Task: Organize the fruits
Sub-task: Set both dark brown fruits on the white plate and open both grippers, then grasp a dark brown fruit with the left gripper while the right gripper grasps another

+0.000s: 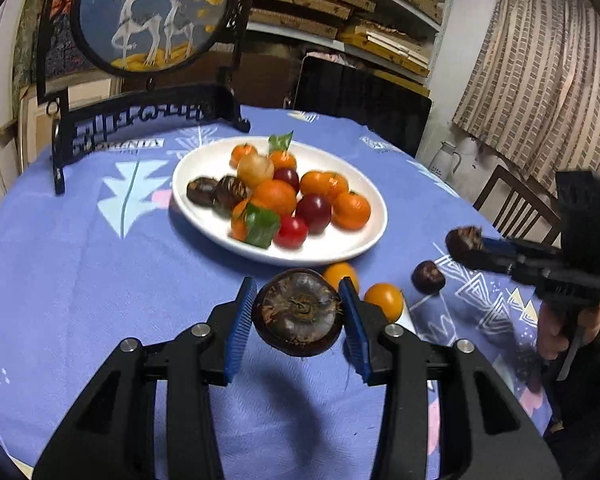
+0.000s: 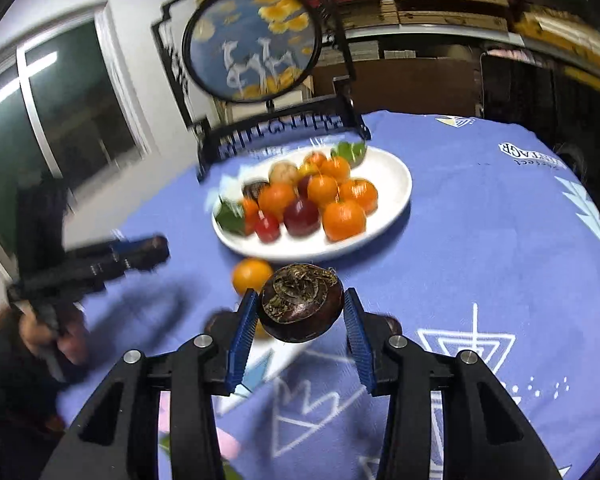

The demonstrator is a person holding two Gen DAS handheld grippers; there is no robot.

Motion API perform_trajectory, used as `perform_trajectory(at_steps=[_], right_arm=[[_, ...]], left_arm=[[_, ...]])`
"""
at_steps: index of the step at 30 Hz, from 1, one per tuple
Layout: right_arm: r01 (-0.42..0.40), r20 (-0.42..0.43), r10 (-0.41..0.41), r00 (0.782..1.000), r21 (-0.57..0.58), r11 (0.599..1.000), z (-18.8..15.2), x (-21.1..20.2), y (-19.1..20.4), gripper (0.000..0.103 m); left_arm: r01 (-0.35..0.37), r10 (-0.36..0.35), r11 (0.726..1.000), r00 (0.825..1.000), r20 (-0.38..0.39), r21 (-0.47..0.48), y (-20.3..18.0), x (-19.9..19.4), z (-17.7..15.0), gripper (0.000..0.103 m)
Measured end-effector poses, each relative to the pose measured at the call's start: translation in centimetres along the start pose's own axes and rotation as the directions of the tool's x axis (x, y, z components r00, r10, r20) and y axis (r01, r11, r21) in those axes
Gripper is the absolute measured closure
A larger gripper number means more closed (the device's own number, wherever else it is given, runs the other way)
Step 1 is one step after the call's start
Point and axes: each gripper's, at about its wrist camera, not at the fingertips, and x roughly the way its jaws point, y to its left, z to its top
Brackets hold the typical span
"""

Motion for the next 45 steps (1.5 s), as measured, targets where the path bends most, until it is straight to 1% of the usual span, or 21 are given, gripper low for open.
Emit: perform_trajectory(at_steps=[2, 6, 8, 11, 15, 17, 18, 19, 20, 21, 23, 26, 29, 31, 33, 35, 38, 40, 42, 43, 45], right_arm=[[-0.028, 0.015, 0.028, 1.000, 0.014, 1.000, 1.7, -0.5, -0.1, 0.059], [-0.020, 0.034, 0.019, 0.999, 0.023, 1.000, 5.7, 0.4, -0.3, 0.059], [-0.015, 0.034, 0.013, 0.999, 0.031, 0.999, 7.6, 1.9, -0.5, 0.059], [0.012, 0.029, -0.013, 0.999, 0.050, 0.999, 10.2, 4.9, -1.3, 0.059], [0.055, -0.004, -0.055, 0.998, 0.076, 0.996, 12.3, 9.3, -2.3, 0.059], [0.079, -0.030, -0.077, 0.997, 0.073, 0.994, 12.6, 11.6, -2.7, 0.057], [0.091, -0.032, -0.089, 0.996, 0.070, 0.993, 12.6, 12.0, -2.7, 0.054], [0.106, -0.031, -0.105, 0.994, 0.064, 0.992, 12.5, 12.2, -2.7, 0.044], [0.128, -0.012, -0.127, 0.992, 0.060, 0.990, 12.4, 11.9, -2.7, 0.043], [0.126, -0.002, -0.126, 0.992, 0.055, 0.990, 12.2, 11.5, -2.6, 0.043], [0.114, 0.005, -0.114, 0.993, 0.058, 0.992, 11.4, 10.3, -2.5, 0.043], [0.071, 0.014, -0.072, 0.997, 0.067, 0.995, 9.5, 7.5, -2.5, 0.043], [0.050, 0.030, -0.052, 0.998, 0.082, 0.995, 6.7, 4.6, -2.6, 0.043], [0.051, 0.039, -0.055, 0.998, 0.096, 0.994, 4.7, 3.1, -2.8, 0.042], [0.063, 0.050, -0.069, 0.996, 0.104, 0.993, 3.0, 2.0, -2.9, 0.042], [0.052, 0.046, -0.058, 0.997, 0.128, 0.990, 1.7, 1.3, -3.3, 0.042], [0.052, 0.028, -0.056, 0.998, 0.147, 0.988, 0.8, 0.9, -3.7, 0.042], [0.084, 0.023, -0.089, 0.996, 0.154, 0.984, 0.5, 0.7, -4.2, 0.042], [0.101, 0.001, -0.102, 0.995, 0.166, 0.981, 0.1, 0.7, -4.8, 0.042], [0.107, -0.009, -0.107, 0.994, 0.168, 0.980, -0.1, 0.8, -5.0, 0.042], [0.137, -0.042, -0.132, 0.990, 0.156, 0.978, -0.7, 1.3, -5.1, 0.042]], left_arm=[[-0.006, 0.006, 1.000, 1.000, 0.004, 0.015, -0.4, -0.1, 1.2, 0.061], [-0.032, 0.032, 0.999, 0.999, 0.008, 0.034, -0.5, 1.0, 5.0, 0.061], [-0.034, 0.034, 0.999, 0.999, 0.014, 0.033, -0.2, 2.2, 6.9, 0.061], [-0.038, 0.038, 0.999, 0.999, -0.017, -0.005, 0.8, 5.2, 9.3, 0.062], [-0.075, 0.076, 0.997, 0.996, -0.055, 0.014, 0.8, 8.7, 10.3, 0.062], [-0.094, 0.094, 0.996, 0.993, -0.075, 0.001, 1.1, 10.0, 10.3, 0.062], [-0.086, 0.085, 0.996, 0.993, -0.079, -0.021, 1.4, 10.2, 10.1, 0.062], [-0.075, 0.072, 0.997, 0.994, -0.078, -0.033, 1.6, 10.1, 9.9, 0.061], [-0.075, 0.073, 0.997, 0.995, -0.074, -0.030, 1.5, 9.8, 9.7, 0.057], [-0.083, 0.081, 0.996, 0.995, -0.063, -0.018, 1.4, 9.3, 9.4, 0.053], [-0.094, 0.095, 0.996, 0.995, -0.040, 0.008, 0.9, 7.9, 8.4, 0.040], [-0.068, 0.071, 0.996, 0.996, -0.046, 0.061, -0.6, 5.9, 6.3, 0.039], [-0.037, 0.049, 0.990, 0.995, -0.084, 0.133, -2.8, 4.4, 3.2, 0.038], [-0.027, 0.053, 0.979, 0.990, -0.128, 0.201, -4.5, 4.1, 0.8, 0.038], [-0.039, 0.090, 0.954, 0.982, -0.163, 0.296, -6.6, 4.5, -1.7, 0.038], [-0.034, 0.101, 0.943, 0.977, -0.187, 0.330, -7.3, 4.9, -2.9, 0.038], [-0.036, 0.110, 0.948, 0.970, -0.217, 0.317, -7.3, 6.1, -3.4, 0.038], [-0.038, 0.113, 0.953, 0.965, -0.236, 0.301, -7.0, 7.0, -3.4, 0.038], [-0.013, 0.089, 0.957, 0.964, -0.251, 0.290, -7.0, 7.4, -3.6, 0.049], [-0.003, 0.078, 0.956, 0.966, -0.246, 0.293, -7.2, 7.2, -3.6, 0.062], [0.002, 0.068, 0.956, 0.971, -0.227, 0.294, -7.3, 6.6, -3.8, 0.062]])
